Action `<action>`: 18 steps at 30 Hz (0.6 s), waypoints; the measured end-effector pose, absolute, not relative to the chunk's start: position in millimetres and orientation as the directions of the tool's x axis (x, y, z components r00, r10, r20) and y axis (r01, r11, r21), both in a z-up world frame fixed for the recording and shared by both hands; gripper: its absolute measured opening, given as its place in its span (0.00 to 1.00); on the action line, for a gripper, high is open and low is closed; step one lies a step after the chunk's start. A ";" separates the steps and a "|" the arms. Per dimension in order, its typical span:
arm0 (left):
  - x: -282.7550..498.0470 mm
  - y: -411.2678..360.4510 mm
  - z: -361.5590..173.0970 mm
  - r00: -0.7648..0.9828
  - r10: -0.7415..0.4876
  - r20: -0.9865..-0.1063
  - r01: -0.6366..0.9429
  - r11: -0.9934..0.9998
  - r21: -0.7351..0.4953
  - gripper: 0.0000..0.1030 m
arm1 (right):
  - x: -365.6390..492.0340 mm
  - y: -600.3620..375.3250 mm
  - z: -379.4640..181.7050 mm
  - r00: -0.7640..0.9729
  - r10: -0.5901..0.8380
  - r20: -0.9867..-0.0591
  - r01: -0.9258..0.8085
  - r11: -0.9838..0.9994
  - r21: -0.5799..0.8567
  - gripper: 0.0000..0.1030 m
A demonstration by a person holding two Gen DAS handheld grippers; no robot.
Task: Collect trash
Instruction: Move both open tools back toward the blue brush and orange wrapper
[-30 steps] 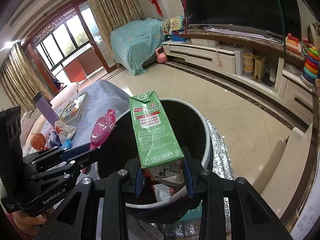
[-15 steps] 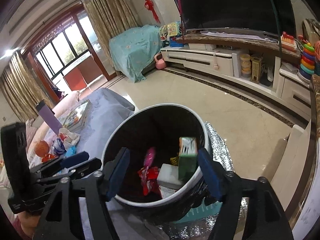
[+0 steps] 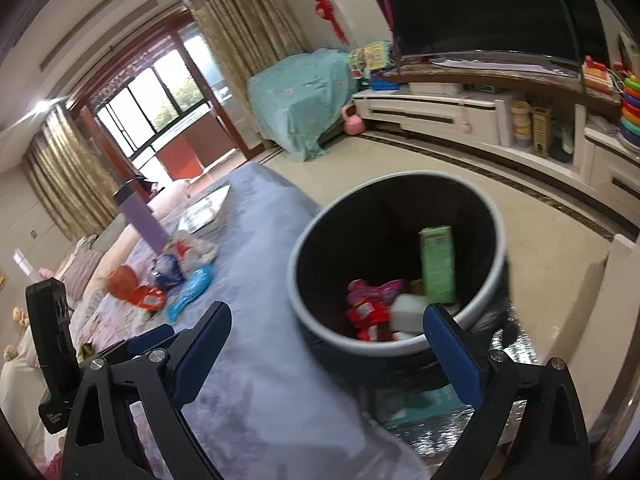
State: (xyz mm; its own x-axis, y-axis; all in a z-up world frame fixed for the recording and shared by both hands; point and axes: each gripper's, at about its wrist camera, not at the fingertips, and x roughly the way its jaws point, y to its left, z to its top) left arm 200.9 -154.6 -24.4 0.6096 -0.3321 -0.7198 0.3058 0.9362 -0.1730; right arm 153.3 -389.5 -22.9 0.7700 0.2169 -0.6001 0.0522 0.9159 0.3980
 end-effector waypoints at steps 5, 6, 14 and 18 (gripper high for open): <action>193.4 -102.8 -32.3 0.620 -0.288 -0.730 0.211 0.957 -0.198 0.70 | 151.7 -350.9 -22.4 0.767 0.260 -0.586 -0.015 0.921 0.390 0.95; 191.8 -92.6 -33.3 0.623 -0.280 -0.730 0.195 0.960 -0.201 0.70 | 151.7 -345.1 -22.6 0.767 0.267 -0.583 -0.028 0.923 0.385 0.95; 180.6 -40.1 -38.4 0.646 -0.221 -0.731 0.105 0.974 -0.202 0.70 | 150.8 -298.4 -28.8 0.760 0.305 -0.574 -0.093 0.925 0.368 0.95; 176.6 -17.2 -41.8 0.648 -0.216 -0.731 0.065 0.971 -0.229 0.70 | 151.5 -279.4 -31.8 0.761 0.299 -0.576 -0.101 0.932 0.349 0.95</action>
State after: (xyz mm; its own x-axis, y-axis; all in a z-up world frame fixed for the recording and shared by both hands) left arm 176.6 -17.2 -41.8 0.6478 -0.2159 -0.7306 0.0654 0.9712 -0.2291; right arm 151.5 -279.4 -31.8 0.7606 0.2987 -0.5764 -0.1014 0.9316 0.3490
